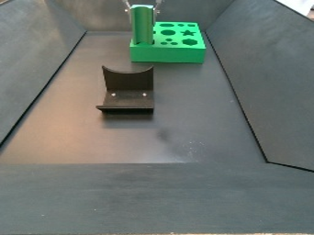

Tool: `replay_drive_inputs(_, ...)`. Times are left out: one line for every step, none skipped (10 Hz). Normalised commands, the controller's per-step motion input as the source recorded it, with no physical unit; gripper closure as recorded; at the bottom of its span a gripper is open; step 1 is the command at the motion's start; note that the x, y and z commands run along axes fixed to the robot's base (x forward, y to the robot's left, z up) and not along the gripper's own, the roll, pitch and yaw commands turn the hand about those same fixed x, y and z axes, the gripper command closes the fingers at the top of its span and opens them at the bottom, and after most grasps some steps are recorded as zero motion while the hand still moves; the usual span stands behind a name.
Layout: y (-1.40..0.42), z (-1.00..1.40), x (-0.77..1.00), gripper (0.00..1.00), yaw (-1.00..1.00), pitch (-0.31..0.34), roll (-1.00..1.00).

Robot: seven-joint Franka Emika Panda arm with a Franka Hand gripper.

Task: Pick up the arch object. Move up. Rotate the arch object. Move to above the board. Insert the arch object.
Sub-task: Insert the arch object.

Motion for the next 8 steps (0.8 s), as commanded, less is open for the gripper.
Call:
replay_drive_inputs(0.03,-0.13,-0.20,1.00,0.00,-0.069,-0.18)
replay_drive_inputs(0.00,-0.13,-0.23,1.00,0.00,-0.093,-0.22)
replay_drive_inputs(0.00,-0.19,-0.04,1.00,0.00,-0.036,-0.24)
replay_drive_inputs(0.00,-0.21,0.00,1.00,0.00,-0.027,-0.23)
replay_drive_inputs(-0.05,-0.22,0.00,1.00,0.00,-0.043,-0.18)
replay_drive_inputs(-0.07,-0.19,-0.06,1.00,0.00,-0.063,-0.17)
replay_drive_inputs(-0.09,-0.17,-0.02,1.00,0.00,-0.049,-0.17)
replay_drive_inputs(-0.01,-0.26,0.00,1.00,0.00,-0.017,-0.14)
